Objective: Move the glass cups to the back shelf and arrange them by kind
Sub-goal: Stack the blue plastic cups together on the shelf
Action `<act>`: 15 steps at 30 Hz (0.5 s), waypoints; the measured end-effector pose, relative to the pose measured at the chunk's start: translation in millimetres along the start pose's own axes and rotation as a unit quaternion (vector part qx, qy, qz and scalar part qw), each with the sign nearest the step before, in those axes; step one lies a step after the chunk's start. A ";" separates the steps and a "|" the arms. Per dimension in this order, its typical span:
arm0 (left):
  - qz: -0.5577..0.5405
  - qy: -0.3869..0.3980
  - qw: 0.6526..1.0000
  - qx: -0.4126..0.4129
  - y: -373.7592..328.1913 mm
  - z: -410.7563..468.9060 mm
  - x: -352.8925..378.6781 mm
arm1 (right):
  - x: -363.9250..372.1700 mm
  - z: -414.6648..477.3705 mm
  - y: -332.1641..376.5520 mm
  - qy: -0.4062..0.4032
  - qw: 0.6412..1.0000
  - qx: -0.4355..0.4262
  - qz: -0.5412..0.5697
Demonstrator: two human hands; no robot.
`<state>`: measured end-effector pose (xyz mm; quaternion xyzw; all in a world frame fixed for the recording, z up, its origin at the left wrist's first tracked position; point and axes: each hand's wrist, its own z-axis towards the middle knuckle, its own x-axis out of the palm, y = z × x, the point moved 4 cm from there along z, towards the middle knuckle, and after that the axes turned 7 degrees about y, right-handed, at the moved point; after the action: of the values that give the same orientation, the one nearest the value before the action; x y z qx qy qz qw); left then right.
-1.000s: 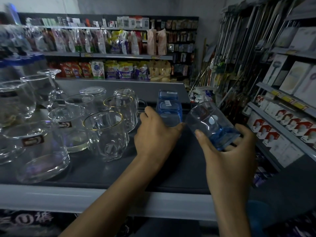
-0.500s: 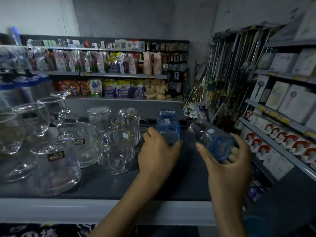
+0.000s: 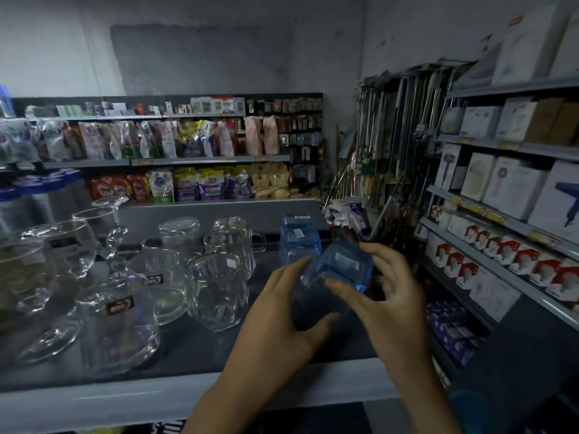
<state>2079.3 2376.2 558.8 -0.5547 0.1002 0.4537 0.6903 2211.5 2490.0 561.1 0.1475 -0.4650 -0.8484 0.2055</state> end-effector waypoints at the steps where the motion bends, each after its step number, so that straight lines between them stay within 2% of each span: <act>1: 0.003 0.009 1.000 -0.002 2.9 0.2 0.4 | 1.7 0.8 0.0 0.029 1.000 0.004 -0.004; 5: -0.003 0.011 1.000 -0.014 13.6 0.6 1.4 | 7.6 5.1 -3.2 0.104 0.994 0.024 -0.032; 15: -0.016 -0.045 0.997 -0.058 30.2 -3.1 -0.4 | 10.6 5.7 -7.9 0.172 0.982 0.042 -0.069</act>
<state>2057.9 2372.5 537.5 -0.5739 0.0338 0.4722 0.6682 2198.1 2492.8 556.8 0.3312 -0.4465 -0.8025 0.2167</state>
